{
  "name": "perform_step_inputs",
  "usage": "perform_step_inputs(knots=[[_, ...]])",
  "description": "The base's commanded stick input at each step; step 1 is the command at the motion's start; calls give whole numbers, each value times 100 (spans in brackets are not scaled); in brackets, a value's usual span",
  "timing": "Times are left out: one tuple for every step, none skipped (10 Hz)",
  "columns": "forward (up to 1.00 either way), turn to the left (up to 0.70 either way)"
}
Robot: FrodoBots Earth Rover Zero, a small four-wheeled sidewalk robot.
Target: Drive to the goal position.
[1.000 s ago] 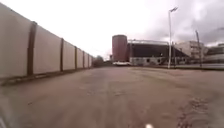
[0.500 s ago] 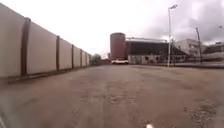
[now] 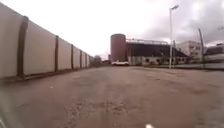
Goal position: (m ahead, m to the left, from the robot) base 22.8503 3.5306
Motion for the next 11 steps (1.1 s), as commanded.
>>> perform_step_inputs(knots=[[60,0],[60,0],[60,0],[60,0],[60,0],[60,0],[60,0],[60,0],[60,0],[60,0],[60,0]])
